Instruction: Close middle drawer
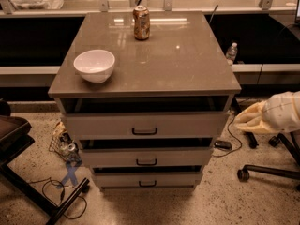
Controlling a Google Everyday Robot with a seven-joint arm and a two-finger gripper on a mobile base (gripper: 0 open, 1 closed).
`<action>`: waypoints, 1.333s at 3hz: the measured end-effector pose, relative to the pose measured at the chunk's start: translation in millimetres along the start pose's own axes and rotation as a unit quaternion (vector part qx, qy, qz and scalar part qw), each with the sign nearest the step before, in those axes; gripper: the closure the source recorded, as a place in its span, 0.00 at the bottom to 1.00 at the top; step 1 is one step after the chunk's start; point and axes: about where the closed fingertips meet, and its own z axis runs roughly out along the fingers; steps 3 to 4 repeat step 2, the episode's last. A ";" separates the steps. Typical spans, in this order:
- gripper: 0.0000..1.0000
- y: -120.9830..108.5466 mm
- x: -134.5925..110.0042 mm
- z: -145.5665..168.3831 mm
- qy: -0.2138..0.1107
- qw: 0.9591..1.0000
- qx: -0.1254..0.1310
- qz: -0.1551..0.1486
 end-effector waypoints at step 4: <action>1.00 -3.0 -63.7 -61.4 0.049 0.994 0.081 -0.048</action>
Offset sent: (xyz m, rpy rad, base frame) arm -0.0407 0.0179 0.1258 -0.1627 -0.2877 -0.0885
